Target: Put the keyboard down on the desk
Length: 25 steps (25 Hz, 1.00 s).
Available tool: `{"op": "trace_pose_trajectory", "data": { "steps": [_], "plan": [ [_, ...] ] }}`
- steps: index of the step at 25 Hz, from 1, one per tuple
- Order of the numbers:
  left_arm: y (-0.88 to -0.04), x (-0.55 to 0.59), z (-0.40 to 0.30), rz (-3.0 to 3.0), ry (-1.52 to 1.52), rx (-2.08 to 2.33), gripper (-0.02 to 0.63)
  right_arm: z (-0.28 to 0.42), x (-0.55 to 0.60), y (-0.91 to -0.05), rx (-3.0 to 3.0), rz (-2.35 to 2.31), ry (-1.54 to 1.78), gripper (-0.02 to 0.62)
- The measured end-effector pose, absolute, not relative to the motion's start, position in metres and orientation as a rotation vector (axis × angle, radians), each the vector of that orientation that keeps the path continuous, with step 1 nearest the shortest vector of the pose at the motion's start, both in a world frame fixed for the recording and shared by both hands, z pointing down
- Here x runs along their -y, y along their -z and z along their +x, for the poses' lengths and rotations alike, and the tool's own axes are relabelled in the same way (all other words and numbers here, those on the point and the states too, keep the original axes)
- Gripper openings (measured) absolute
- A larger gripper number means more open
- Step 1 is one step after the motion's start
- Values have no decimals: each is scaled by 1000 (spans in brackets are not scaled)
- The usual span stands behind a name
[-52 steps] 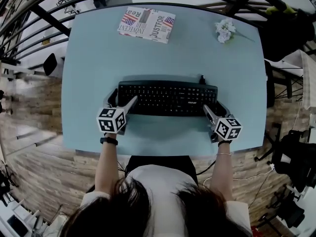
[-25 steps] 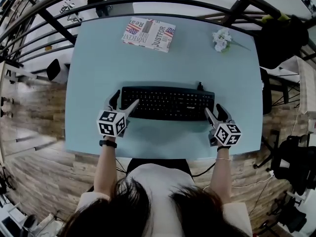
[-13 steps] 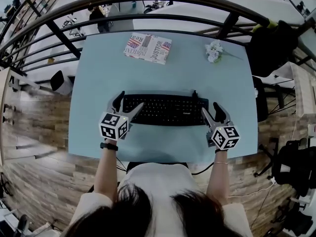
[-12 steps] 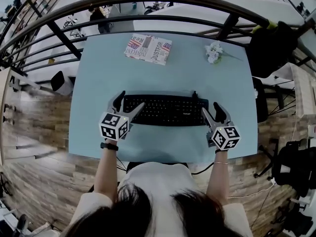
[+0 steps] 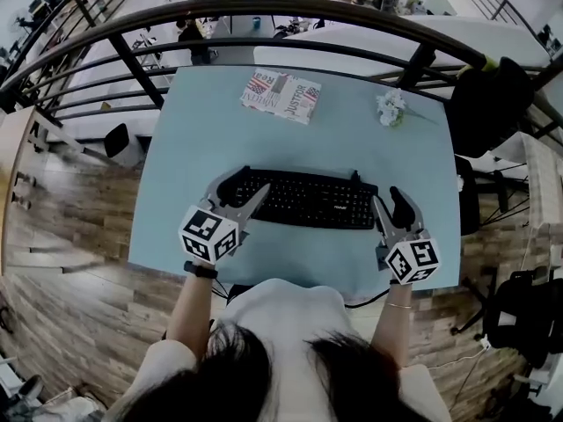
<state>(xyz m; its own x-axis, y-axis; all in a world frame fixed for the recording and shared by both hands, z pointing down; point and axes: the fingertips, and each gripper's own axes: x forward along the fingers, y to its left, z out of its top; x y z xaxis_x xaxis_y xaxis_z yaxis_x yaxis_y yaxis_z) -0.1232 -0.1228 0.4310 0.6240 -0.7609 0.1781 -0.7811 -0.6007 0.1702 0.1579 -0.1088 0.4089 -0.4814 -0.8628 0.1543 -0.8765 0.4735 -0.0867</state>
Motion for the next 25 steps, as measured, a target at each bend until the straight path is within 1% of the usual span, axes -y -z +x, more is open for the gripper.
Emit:
{"op": "trace_pose_trajectory", "data": {
  "steps": [1,4,6,10,13,21,25],
  "plan": [
    [-426,117,-123,2626,-116,1269,257,156,105,-404,2626,1552,-218,196],
    [-413,104,-124,2640,-93,1293,189,151,96,-389,2649,1572,-176,142],
    [-408,96,-125,2640,-77,1289,134,149,91,-382,2655,1574,-156,120],
    [-405,85,-128,2629,-63,1282,99,144,83,-374,2694,1596,-167,35],
    [-407,79,-130,2632,-58,1277,61,140,81,-373,2712,1608,-168,2],
    [-409,89,-148,2572,-40,1397,57,140,83,-381,2664,1612,-173,0],
    [-406,96,-145,2601,-54,1402,57,140,86,-380,2664,1606,-166,0]
  ]
}}
